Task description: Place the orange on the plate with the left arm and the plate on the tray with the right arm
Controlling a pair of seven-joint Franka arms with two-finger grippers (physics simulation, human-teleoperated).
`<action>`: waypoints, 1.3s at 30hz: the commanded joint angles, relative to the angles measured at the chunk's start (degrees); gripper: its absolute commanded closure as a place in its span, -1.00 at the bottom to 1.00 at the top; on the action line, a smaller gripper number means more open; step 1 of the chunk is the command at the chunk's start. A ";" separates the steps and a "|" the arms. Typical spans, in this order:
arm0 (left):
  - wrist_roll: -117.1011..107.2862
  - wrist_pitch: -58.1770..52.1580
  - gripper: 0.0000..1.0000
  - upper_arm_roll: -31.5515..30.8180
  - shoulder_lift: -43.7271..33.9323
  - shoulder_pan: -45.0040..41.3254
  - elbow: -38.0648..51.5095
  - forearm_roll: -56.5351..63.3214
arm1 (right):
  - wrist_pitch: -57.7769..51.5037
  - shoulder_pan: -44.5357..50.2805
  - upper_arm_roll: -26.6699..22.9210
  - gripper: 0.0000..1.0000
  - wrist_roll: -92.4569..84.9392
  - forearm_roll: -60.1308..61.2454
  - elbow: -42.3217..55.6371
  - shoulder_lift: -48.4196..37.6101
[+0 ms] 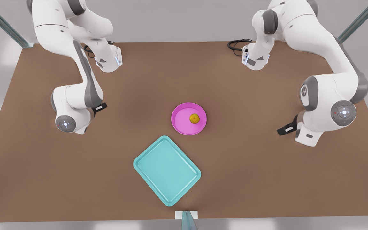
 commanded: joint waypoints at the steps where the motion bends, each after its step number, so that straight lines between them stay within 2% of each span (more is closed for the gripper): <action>1: 14.26 -8.93 -1.00 -29.84 -4.46 23.21 0.81 12.59 | 29.38 0.31 3.02 -1.00 29.27 7.27 -4.57 1.66; 3: 15.05 4.35 -1.00 -30.92 -12.19 23.05 -10.43 15.87 | 34.22 1.98 5.67 -1.00 35.61 7.80 -4.75 4.12; 5: 14.96 9.96 -1.00 -30.66 -14.92 22.17 -13.50 16.39 | 39.58 3.91 5.67 -1.00 35.96 12.54 -4.66 8.08; 6: 15.22 15.95 -1.00 -30.66 -18.52 21.55 -20.10 16.39 | 42.22 6.28 5.67 -1.00 36.05 13.07 -4.13 10.01; 9: 14.26 12.09 -1.00 -30.75 -15.98 21.73 -16.77 15.69 | 43.01 11.38 5.67 -1.00 36.05 14.74 -0.71 12.30; 16: 15.14 8.75 -1.00 -30.66 -15.45 21.73 -17.21 15.69 | 46.09 18.86 5.67 -1.00 35.96 17.29 3.16 16.16; 29: 15.14 6.73 -1.00 -30.84 -15.62 21.55 -18.44 15.60 | 48.73 23.60 6.37 -1.00 35.87 17.29 7.56 24.78; 37: 14.52 4.27 -1.00 -30.84 -15.27 21.55 -18.09 15.60 | 48.81 25.01 6.37 -1.00 35.79 17.20 7.99 26.01; 38: 14.52 4.27 -1.00 -30.92 -15.18 21.64 -17.91 15.60 | 48.81 25.10 6.46 -0.88 35.79 17.20 7.99 26.10; 39: 14.61 4.27 -1.00 -30.92 -15.18 21.64 -17.91 15.60 | 48.73 25.10 6.46 -0.42 35.70 17.20 7.99 26.01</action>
